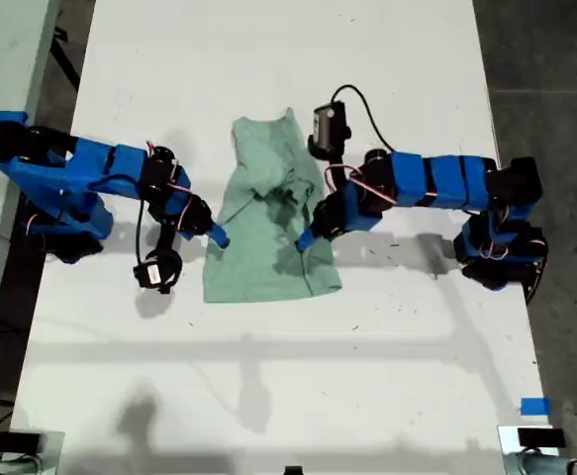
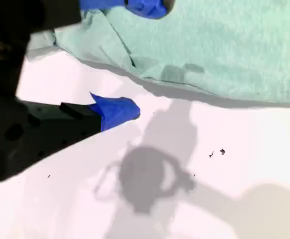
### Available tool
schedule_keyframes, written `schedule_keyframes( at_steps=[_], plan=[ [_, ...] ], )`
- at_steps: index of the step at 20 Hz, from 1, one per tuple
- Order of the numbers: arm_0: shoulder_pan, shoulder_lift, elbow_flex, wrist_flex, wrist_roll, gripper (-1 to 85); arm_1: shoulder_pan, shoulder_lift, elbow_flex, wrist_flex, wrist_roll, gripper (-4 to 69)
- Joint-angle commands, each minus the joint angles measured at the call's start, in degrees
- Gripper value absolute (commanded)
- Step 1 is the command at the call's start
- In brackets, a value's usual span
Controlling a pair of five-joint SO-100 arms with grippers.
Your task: Fold tshirt
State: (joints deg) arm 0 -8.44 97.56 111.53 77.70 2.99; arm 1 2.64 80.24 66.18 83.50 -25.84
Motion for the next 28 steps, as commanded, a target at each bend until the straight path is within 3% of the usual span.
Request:
schedule_keyframes(
  at_steps=[1,4,6,8,11,18,26,28],
  plan=[
    [-0.2,-2.6,1.1,-6.0,-0.6,27.4,0.2,4.6,0.2,0.4,-0.7,25.7],
    [-0.5,-10.5,1.0,-11.0,-0.4,25.9,-0.3,4.6,1.1,0.4,-0.4,25.6],
    [-1.5,-16.1,0.5,-12.8,-0.7,10.1,-0.6,4.6,2.0,0.2,-0.2,25.5],
    [-2.2,-15.2,1.1,-11.9,-2.5,0.1,-1.1,4.7,3.8,-0.4,0.5,25.5],
    [-1.6,-8.1,1.8,-9.8,-4.5,0.1,-1.3,4.7,5.0,-1.1,0.8,25.3],
    [-3.1,-5.5,-7.1,2.2,-6.3,0.1,-1.0,4.7,6.9,-3.0,0.3,24.4],
    [-3.2,-38.5,-44.2,10.4,0.1,0.4,-1.6,4.7,7.6,-3.3,1.4,24.2],
    [-3.8,-50.2,-55.5,12.0,4.5,19.8,-1.8,4.7,8.0,-3.6,1.6,24.2]
  ],
)
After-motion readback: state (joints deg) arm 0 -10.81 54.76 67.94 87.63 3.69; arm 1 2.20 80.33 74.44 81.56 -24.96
